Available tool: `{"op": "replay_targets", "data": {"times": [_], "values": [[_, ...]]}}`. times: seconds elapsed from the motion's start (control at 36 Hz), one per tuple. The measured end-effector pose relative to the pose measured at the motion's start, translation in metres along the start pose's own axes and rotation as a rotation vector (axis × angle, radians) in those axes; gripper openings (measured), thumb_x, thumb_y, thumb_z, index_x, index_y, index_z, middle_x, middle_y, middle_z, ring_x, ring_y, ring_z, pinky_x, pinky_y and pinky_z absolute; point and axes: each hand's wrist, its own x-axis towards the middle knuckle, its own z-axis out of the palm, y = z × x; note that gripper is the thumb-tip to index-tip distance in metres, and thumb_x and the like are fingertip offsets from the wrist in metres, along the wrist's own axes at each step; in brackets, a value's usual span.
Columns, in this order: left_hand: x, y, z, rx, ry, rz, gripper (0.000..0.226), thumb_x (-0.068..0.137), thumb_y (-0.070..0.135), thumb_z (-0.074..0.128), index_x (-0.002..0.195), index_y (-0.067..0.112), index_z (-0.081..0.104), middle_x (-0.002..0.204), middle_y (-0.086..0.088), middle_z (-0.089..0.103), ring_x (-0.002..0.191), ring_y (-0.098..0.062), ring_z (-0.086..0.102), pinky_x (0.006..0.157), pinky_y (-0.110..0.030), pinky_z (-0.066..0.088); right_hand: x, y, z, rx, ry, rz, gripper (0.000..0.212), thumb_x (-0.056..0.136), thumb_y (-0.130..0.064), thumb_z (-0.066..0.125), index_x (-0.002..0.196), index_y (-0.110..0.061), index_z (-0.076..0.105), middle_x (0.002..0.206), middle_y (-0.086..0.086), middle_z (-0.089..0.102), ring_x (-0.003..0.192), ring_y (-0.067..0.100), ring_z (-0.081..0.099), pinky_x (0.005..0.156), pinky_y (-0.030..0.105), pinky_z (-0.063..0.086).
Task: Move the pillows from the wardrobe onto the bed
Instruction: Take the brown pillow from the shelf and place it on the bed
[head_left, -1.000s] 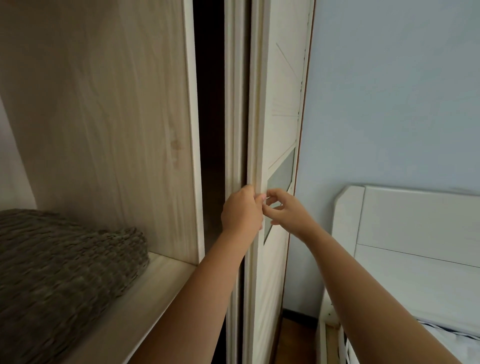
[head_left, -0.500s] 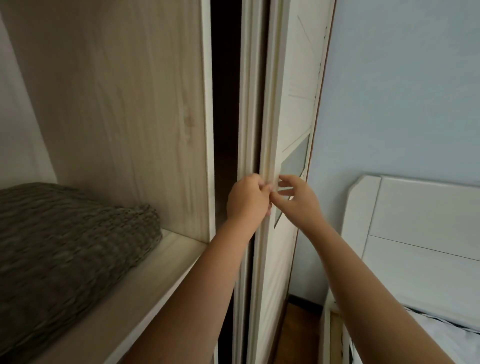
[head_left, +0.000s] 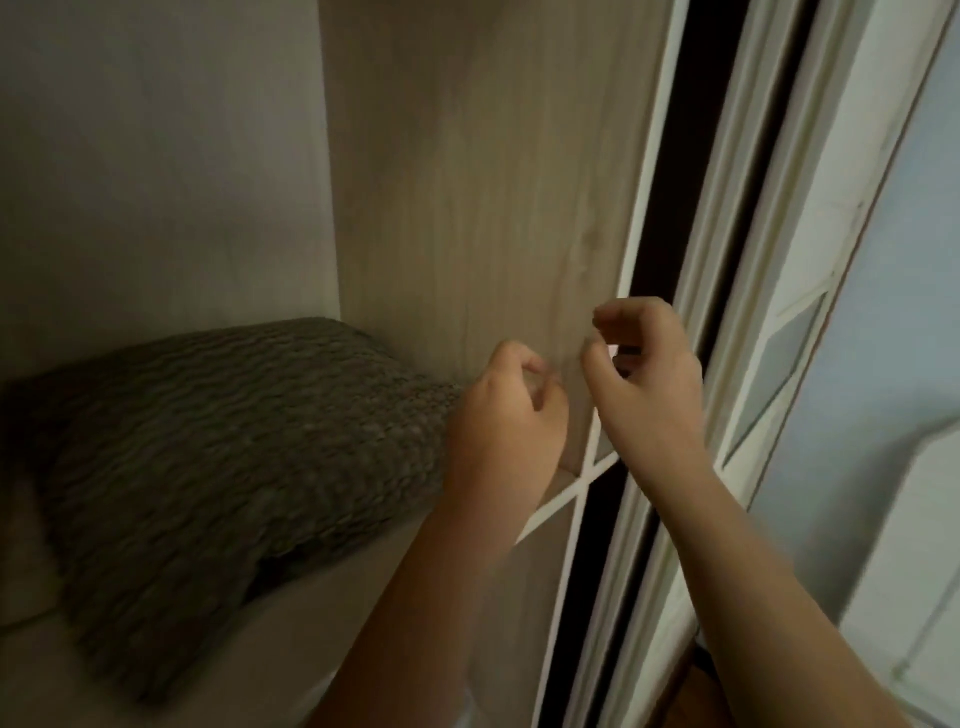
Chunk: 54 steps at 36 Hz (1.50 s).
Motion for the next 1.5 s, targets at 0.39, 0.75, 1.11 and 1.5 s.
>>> {"op": "replay_targets", "data": {"times": [0.39,0.75,1.11,1.5], "values": [[-0.03,-0.011,-0.099,0.49,0.162,-0.017,0.031,0.089,0.033,0.054,0.115,0.018,0.048,0.095,-0.003,0.066,0.09,-0.021,0.061,0.073,-0.032,0.042,-0.024,-0.042,0.073,0.112,-0.357,0.006,0.023,0.079,-0.026,0.062,0.1,-0.024,0.051,0.096,-0.002,0.06,0.089,0.011,0.057,0.072,0.022,0.042],[-0.043,-0.042,-0.146,0.764,0.18,-0.694,0.055,0.092,0.041,0.045,0.132,0.006,0.031,0.137,-0.021,0.033,0.127,-0.038,0.033,0.103,-0.054,0.033,-0.01,-0.036,0.138,-0.231,-0.712,0.21,0.065,0.084,-0.056,0.051,0.13,-0.011,0.041,0.131,0.017,0.045,0.122,0.035,0.044,0.099,0.04,0.039],[-0.043,-0.069,-0.147,0.575,0.216,-0.816,0.073,0.092,0.046,0.043,0.142,0.003,0.013,0.144,-0.027,0.026,0.13,-0.041,0.031,0.102,-0.046,0.032,-0.026,-0.004,0.142,-0.441,-0.834,0.344,0.106,0.063,-0.085,0.043,0.131,-0.004,0.041,0.131,0.017,0.052,0.119,0.034,0.05,0.098,0.044,0.042],[-0.048,-0.062,-0.121,0.19,0.43,-0.662,0.104,0.076,0.05,0.067,0.148,0.009,0.004,0.147,-0.019,0.03,0.129,-0.038,0.038,0.102,-0.042,0.035,-0.049,0.005,0.11,-0.282,-0.695,0.386,0.076,0.07,-0.071,0.056,0.113,-0.007,0.054,0.11,0.008,0.063,0.098,0.025,0.057,0.069,0.028,0.037]]}}
